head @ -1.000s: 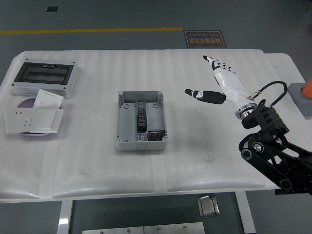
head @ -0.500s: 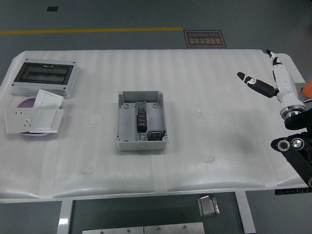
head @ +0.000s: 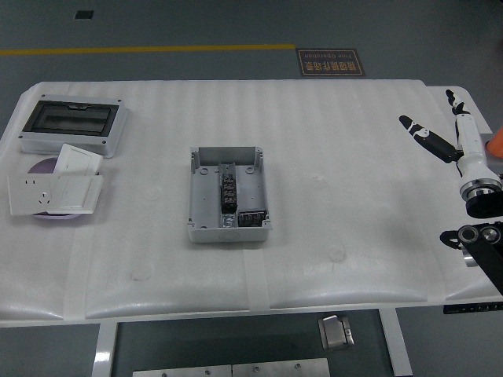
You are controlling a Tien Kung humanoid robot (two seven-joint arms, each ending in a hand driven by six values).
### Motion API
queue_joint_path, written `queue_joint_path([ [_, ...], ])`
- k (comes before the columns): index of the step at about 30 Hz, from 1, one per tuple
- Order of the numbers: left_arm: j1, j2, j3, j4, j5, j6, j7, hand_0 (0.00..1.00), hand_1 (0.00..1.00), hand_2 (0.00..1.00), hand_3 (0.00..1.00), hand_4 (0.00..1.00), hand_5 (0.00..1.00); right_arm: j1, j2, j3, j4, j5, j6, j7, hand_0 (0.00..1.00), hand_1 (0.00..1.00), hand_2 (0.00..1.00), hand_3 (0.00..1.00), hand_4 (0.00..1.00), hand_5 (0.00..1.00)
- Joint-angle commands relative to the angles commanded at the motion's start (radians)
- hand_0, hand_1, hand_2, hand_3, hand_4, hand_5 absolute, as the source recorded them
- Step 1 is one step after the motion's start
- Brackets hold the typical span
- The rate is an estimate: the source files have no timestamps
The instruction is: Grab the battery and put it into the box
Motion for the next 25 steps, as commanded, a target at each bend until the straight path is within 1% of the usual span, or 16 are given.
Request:
queue_joint_path([
  [4,-0.001,0.005,-0.005,0.0,0.007,0.0,0.0,0.644,0.697,0.583,0.592,0.443,0.128,-0.009,0.001,0.021,-0.003,0.005,-0.006,0.003,0.998,0.998,0.998,0.998,0.989,0.588],
  [9,-0.002,0.0,0.0,0.0,-0.001,0.003,-0.001,0.644,0.696,0.583,0.591,0.443,0.129,-0.013,0.001,0.038,0.002,0.021,-0.011,0.004,0.998,0.998,0.998,0.998,0.983,0.591],
  [14,-0.004,-0.002,0.009,0.001,-0.016,0.009,-0.005,0.644,0.696,0.584,0.59,0.445,0.131,-0.008,0.004,0.037,0.022,0.034,-0.014,0.006,0.998,0.998,0.998,0.998,0.979,0.593],
  [19,0.0,-0.001,0.012,0.0,-0.024,0.012,-0.004,0.644,0.696,0.584,0.59,0.445,0.131,-0.007,0.006,0.044,0.03,0.014,-0.016,0.003,0.998,0.998,0.998,0.998,0.979,0.593],
  [25,0.004,-0.008,0.02,0.001,-0.039,0.016,-0.008,0.644,0.696,0.583,0.59,0.447,0.133,-0.012,-0.003,0.059,0.033,-0.018,-0.015,-0.005,0.998,0.998,0.998,0.998,0.975,0.602],
])
